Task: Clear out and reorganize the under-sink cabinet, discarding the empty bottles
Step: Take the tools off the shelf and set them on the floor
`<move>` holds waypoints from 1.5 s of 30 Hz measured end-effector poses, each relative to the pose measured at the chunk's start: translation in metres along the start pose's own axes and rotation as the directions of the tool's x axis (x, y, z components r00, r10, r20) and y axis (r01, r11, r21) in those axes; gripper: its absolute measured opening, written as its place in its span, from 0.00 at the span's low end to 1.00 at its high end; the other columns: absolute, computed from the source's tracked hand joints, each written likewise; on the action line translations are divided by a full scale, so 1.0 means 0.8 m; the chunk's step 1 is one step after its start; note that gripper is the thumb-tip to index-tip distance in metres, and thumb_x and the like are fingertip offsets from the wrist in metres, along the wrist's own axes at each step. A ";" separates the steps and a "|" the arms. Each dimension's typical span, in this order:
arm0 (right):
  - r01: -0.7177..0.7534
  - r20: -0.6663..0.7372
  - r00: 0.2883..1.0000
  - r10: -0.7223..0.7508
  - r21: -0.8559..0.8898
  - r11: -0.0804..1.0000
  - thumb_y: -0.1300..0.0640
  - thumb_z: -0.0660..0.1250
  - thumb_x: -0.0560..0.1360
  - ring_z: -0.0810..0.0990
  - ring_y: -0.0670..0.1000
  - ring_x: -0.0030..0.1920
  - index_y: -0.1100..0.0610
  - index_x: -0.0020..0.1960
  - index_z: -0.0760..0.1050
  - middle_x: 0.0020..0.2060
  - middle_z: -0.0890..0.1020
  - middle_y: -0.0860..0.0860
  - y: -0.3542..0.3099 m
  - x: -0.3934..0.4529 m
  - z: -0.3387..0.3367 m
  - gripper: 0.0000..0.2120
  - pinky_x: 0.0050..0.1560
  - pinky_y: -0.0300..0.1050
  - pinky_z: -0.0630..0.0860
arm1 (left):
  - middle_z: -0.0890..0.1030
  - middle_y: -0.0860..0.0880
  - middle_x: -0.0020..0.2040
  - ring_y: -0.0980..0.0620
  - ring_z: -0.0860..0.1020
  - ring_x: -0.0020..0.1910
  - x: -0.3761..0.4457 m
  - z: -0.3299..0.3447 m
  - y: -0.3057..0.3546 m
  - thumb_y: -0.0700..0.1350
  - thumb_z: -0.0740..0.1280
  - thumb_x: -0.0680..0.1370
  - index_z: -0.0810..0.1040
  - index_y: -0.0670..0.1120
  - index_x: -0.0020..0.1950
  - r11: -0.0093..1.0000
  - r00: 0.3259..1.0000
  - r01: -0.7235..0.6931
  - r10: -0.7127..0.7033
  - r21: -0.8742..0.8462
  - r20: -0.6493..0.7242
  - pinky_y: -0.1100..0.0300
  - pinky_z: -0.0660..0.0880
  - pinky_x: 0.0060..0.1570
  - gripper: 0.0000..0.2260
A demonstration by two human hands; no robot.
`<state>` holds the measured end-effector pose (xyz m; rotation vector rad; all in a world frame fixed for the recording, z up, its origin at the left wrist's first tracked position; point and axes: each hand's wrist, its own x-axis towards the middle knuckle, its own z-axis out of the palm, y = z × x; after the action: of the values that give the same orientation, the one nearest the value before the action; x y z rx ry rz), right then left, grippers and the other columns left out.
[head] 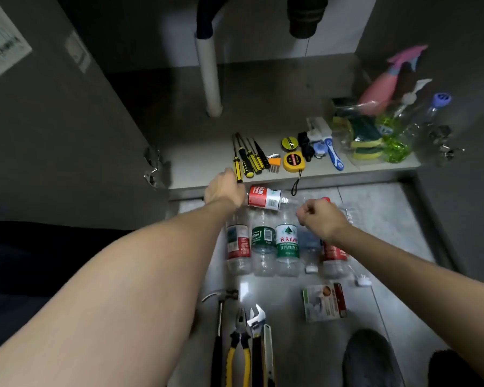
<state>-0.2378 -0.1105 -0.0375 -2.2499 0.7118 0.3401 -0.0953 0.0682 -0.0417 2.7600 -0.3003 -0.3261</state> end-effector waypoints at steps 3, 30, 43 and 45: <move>0.069 0.022 0.997 -0.069 -0.031 0.997 0.56 0.65 0.80 0.81 0.50 0.43 0.53 0.40 0.77 0.40 0.83 0.50 -0.019 0.027 -0.005 0.10 0.42 0.44 0.75 | 0.75 0.48 0.46 0.48 0.74 0.44 0.042 0.000 -0.001 0.47 0.64 0.81 0.72 0.46 0.61 1.000 1.000 0.010 -0.010 0.009 -0.022 0.55 0.71 0.39 0.11; 0.188 -0.036 0.956 -0.292 -0.689 0.700 0.45 0.73 0.74 0.81 0.60 0.56 0.55 0.53 0.78 0.53 0.82 0.56 -0.203 0.231 0.054 0.16 0.42 0.47 0.69 | 0.72 0.47 0.41 0.49 0.68 0.36 0.029 0.039 -0.052 0.41 0.52 0.85 0.62 0.42 0.58 0.785 0.874 0.379 -0.478 -0.491 -0.090 0.53 0.61 0.39 0.04; 0.191 -0.171 0.958 -0.228 -0.211 0.959 0.46 0.55 0.79 0.77 0.64 0.46 0.59 0.44 0.71 0.43 0.77 0.61 -0.148 0.120 0.015 0.17 0.40 0.50 0.66 | 0.81 0.38 0.48 0.37 0.78 0.50 -0.062 0.070 -0.046 0.55 0.61 0.81 0.71 0.44 0.50 0.593 0.809 0.472 -0.585 -0.653 0.054 0.52 0.65 0.43 0.14; 0.160 -0.160 0.970 -0.182 -0.143 0.977 0.45 0.55 0.78 0.77 0.62 0.44 0.58 0.43 0.71 0.42 0.78 0.60 -0.109 0.074 0.005 0.17 0.40 0.51 0.67 | 0.81 0.41 0.39 0.40 0.78 0.41 -0.083 0.076 -0.035 0.59 0.68 0.76 0.74 0.44 0.39 0.520 0.840 0.500 -0.485 -0.693 0.242 0.50 0.73 0.43 0.18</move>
<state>-0.1391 -0.0808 -0.0160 -2.4664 0.5916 0.1107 -0.1696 0.0910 -0.0947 1.9483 0.5470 -0.4827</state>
